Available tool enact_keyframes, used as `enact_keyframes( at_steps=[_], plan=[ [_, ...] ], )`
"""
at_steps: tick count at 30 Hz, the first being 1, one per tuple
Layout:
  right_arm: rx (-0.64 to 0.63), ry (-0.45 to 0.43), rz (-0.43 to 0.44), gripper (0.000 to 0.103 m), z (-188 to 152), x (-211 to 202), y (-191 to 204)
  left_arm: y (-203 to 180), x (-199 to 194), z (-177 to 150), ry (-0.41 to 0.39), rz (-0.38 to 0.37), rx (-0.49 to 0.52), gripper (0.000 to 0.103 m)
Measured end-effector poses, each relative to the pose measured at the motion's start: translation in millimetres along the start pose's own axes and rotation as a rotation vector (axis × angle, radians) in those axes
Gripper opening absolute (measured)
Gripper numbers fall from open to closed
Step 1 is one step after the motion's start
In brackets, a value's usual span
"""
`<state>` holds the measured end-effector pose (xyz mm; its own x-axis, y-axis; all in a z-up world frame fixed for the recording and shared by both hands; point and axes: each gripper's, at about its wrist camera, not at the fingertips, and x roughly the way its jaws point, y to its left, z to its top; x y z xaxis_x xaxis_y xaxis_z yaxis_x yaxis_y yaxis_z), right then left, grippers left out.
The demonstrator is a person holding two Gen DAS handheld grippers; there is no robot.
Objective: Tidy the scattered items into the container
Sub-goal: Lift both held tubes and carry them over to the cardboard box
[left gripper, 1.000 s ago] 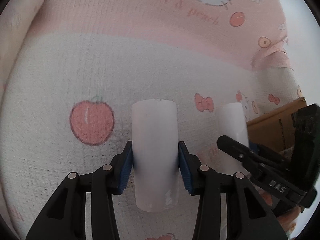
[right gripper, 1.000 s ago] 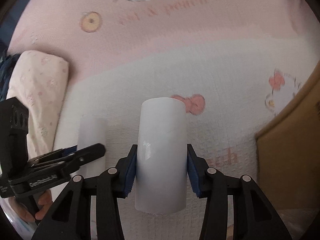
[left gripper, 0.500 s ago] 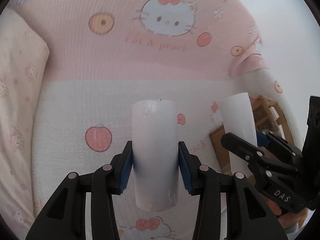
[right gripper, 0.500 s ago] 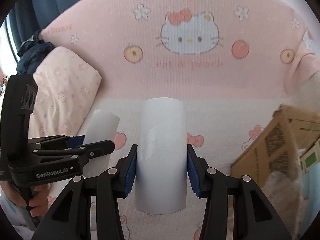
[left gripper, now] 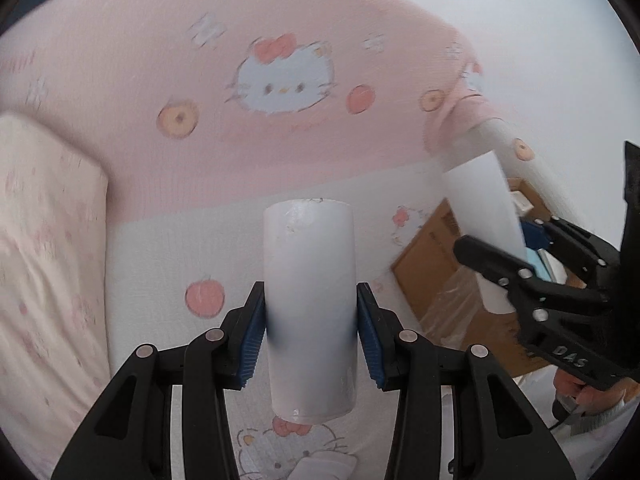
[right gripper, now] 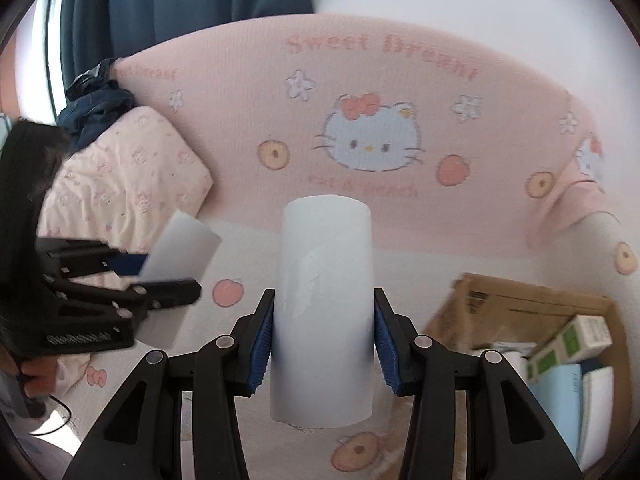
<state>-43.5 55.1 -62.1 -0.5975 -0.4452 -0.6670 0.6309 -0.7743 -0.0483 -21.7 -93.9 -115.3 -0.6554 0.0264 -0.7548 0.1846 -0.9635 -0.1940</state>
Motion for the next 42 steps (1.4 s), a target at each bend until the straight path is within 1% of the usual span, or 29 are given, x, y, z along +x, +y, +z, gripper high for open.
enact_keyframes(
  at_steps=[3, 6, 8, 10, 12, 17, 20, 23, 25, 27, 29, 30, 33, 36, 39, 41, 42],
  plan=[
    [0.03, -0.032, -0.003, 0.043, -4.0, -14.9, -14.6, -24.1, -6.2, 22.4, 0.015, -0.01, 0.064, 0.047],
    [0.07, -0.057, -0.003, 0.043, -10.9, -28.4, -32.7, -49.9, -5.4, 44.8, 0.05, -0.054, 0.128, 0.047],
    [0.09, -0.075, -0.034, 0.043, -16.1, -37.1, -44.4, -67.7, -0.7, 55.8, 0.067, -0.045, 0.181, 0.047],
    [0.123, -0.091, -0.064, 0.043, -23.0, -46.2, -56.3, -85.9, 6.5, 61.7, 0.069, -0.014, 0.241, 0.047],
    [0.172, -0.103, -0.079, 0.043, -31.4, -54.7, -69.4, -100.2, 12.2, 61.9, 0.058, -0.017, 0.268, 0.047],
    [0.249, -0.098, -0.116, 0.043, -50.4, -65.4, -93.1, -129.0, 35.0, 60.8, 0.083, -0.114, 0.25, 0.047],
    [0.28, -0.089, -0.134, 0.043, -54.9, -64.0, -105.5, -145.5, 51.7, 63.7, 0.1, -0.175, 0.235, 0.047],
    [0.337, -0.077, -0.154, 0.043, -59.3, -61.0, -122.1, -158.2, 66.2, 68.4, 0.146, -0.227, 0.219, 0.047],
    [0.384, -0.077, -0.184, 0.043, -60.6, -60.1, -130.1, -167.4, 77.9, 73.9, 0.184, -0.258, 0.234, 0.047],
    [0.411, -0.08, -0.232, 0.043, -60.8, -59.4, -136.7, -177.5, 88.9, 78.2, 0.213, -0.258, 0.278, 0.047],
    [0.389, -0.069, -0.296, 0.043, -61.2, -59.5, -137.4, -189.0, 100.3, 83.2, 0.244, -0.242, 0.326, 0.047],
    [0.389, -0.063, -0.313, 0.043, -62.4, -60.4, -138.1, -194.3, 106.0, 85.3, 0.262, -0.241, 0.341, 0.047],
    [0.429, -0.058, -0.314, 0.043, -70.6, -67.6, -145.2, -208.5, 121.3, 89.4, 0.318, -0.264, 0.352, 0.047],
    [0.455, -0.056, -0.343, 0.043, -80.0, -77.1, -154.8, -225.4, 136.2, 90.5, 0.366, -0.281, 0.353, 0.047],
    [0.483, -0.023, -0.354, 0.043, -88.9, -85.1, -166.8, -236.4, 148.8, 92.8, 0.389, -0.263, 0.361, 0.047],
    [0.516, -0.01, -0.34, 0.043, -93.9, -89.4, -174.2, -241.1, 156.9, 94.5, 0.413, -0.245, 0.353, 0.047],
    [0.534, -0.012, -0.324, 0.043, -96.6, -91.9, -177.9, -243.1, 162.1, 95.3, 0.439, -0.241, 0.337, 0.047]
  ],
)
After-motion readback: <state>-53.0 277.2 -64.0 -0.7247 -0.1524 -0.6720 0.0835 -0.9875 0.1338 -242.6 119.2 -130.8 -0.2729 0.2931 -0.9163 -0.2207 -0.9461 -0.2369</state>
